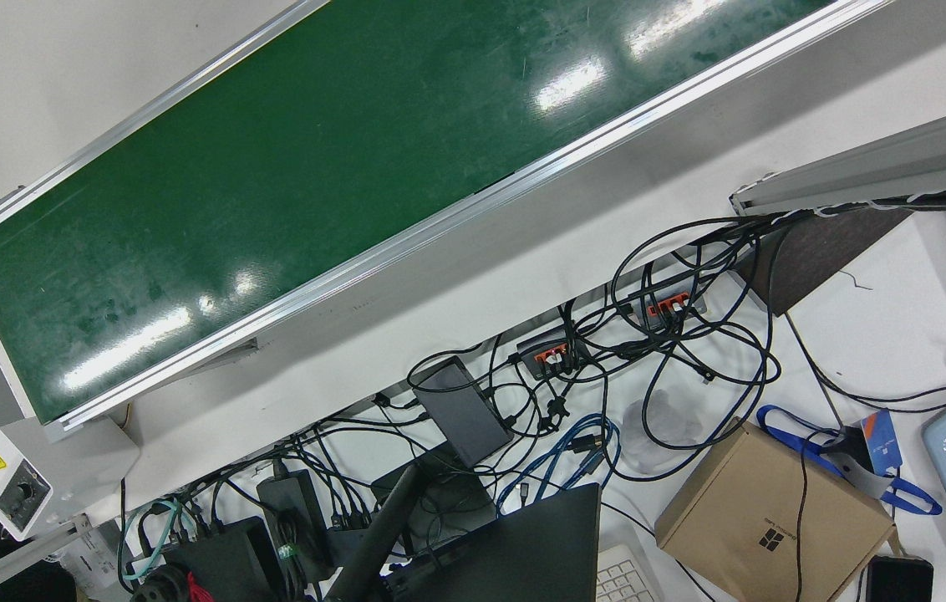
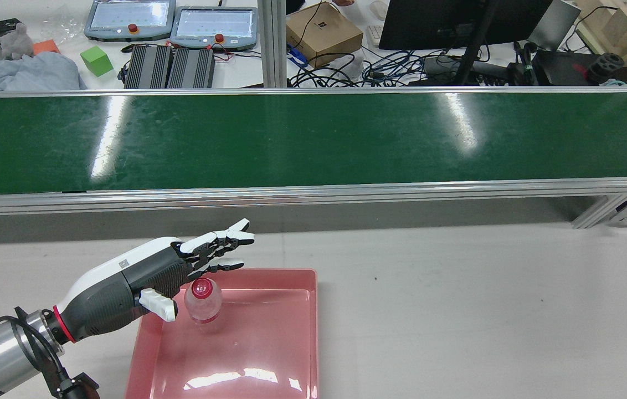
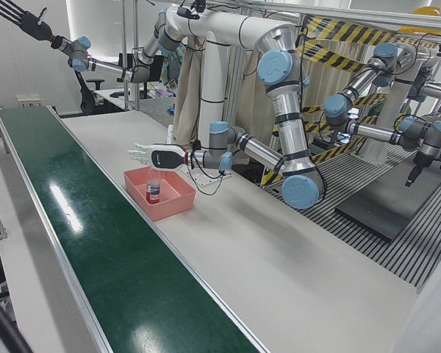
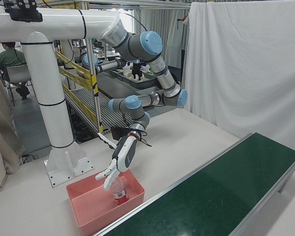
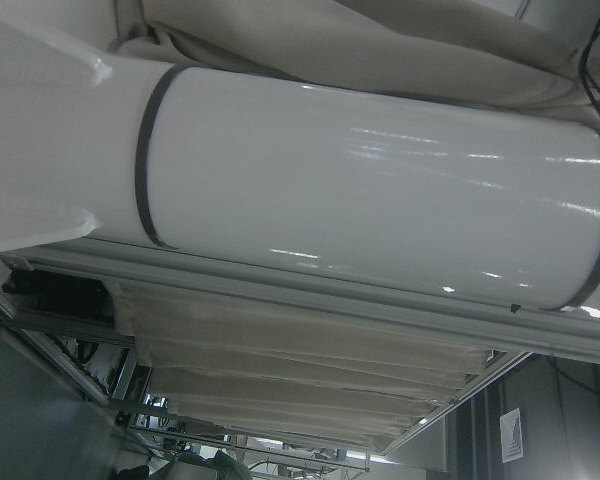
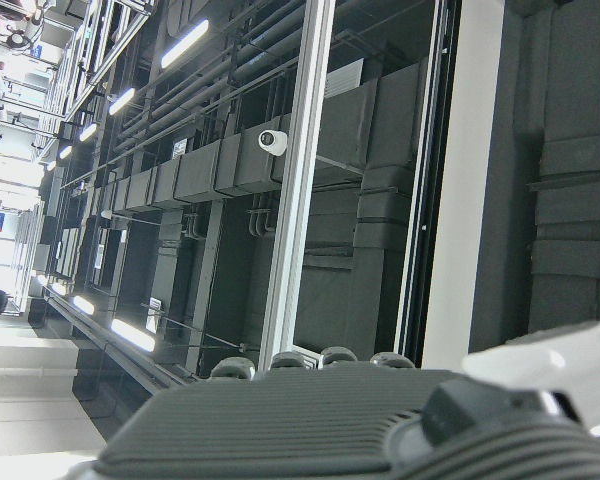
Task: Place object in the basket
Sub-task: 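Lower the bottle into the pink tray and open the left hand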
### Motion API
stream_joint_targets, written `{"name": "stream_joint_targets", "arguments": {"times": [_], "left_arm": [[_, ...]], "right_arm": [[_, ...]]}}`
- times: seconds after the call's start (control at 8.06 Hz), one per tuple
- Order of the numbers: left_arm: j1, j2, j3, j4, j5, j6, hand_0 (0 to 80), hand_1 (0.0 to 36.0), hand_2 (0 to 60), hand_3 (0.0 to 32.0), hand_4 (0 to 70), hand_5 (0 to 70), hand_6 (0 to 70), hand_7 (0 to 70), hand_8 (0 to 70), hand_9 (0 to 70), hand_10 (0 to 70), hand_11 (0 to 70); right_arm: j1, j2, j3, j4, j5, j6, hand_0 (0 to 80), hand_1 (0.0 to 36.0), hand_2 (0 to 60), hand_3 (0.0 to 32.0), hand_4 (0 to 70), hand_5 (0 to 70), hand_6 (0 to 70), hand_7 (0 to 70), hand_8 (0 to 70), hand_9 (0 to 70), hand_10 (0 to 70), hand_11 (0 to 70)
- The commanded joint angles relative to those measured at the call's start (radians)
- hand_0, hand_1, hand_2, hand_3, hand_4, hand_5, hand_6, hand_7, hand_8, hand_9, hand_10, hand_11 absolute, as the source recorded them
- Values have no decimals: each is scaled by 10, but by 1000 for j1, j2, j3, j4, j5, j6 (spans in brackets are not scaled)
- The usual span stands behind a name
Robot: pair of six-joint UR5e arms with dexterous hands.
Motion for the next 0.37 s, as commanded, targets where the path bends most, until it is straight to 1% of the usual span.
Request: {"name": "stream_joint_targets", "arguments": {"times": [0.0,0.25], "left_arm": [[-3,-2,-13,-1,1,-10,258,0,0,0,84,212,19,2,47,42,98,142],[-18,-2,-47,11,1,-11,278,0,0,0,86,224,21,2,44,39,92,134]], "right_arm": [[0,0,0,0,0,0,0,0,0,0,0,0,0,0,0,0,0,0],[0,0,0,0,0,0,0,0,0,0,0,0,0,0,0,0,0,0]]}}
